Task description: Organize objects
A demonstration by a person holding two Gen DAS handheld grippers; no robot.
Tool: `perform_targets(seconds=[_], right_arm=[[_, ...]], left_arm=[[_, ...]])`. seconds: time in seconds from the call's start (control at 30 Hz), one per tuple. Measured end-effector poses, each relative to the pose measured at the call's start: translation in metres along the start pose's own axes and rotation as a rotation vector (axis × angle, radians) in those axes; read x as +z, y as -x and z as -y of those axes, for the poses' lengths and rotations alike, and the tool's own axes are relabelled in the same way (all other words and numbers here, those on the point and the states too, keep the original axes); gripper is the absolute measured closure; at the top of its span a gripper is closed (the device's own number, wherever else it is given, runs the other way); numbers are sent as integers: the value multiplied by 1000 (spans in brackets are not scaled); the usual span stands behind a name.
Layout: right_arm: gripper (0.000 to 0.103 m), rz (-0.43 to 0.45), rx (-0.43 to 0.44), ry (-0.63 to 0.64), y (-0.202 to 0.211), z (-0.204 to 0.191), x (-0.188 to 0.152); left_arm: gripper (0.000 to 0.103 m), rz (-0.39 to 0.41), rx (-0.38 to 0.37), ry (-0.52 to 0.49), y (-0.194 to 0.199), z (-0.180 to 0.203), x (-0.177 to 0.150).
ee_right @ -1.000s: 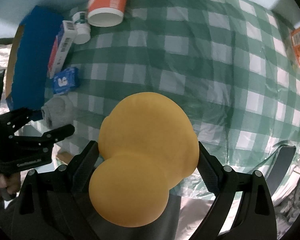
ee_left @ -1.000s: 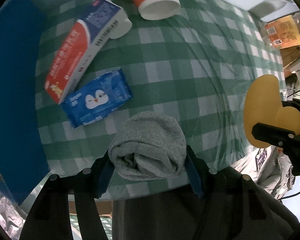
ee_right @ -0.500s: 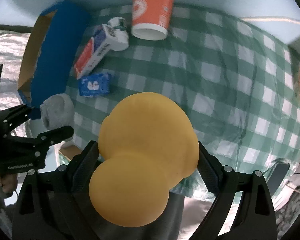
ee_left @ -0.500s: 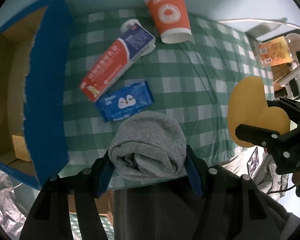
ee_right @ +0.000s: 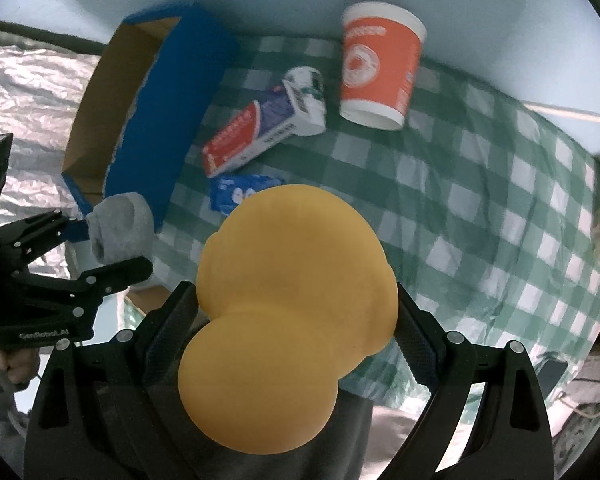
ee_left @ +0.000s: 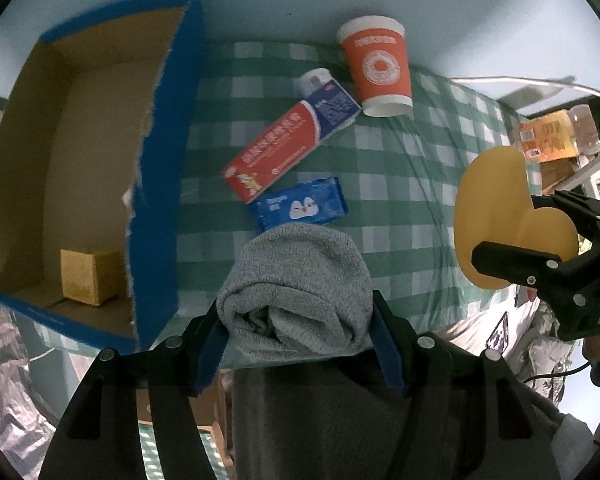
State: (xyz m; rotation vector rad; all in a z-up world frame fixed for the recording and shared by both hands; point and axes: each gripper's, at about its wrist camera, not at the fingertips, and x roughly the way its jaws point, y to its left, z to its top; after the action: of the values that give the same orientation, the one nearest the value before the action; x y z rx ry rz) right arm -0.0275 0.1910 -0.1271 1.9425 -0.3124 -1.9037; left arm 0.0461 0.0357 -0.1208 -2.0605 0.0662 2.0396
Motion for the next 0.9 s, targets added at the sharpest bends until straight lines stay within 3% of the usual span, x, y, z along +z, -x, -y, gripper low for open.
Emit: perform_targets(seconds=[0.9], right_arm=[[10,-35,35,229,-24,-117,52]], left_arm=[[36,77,7,245,42,-90,-25]])
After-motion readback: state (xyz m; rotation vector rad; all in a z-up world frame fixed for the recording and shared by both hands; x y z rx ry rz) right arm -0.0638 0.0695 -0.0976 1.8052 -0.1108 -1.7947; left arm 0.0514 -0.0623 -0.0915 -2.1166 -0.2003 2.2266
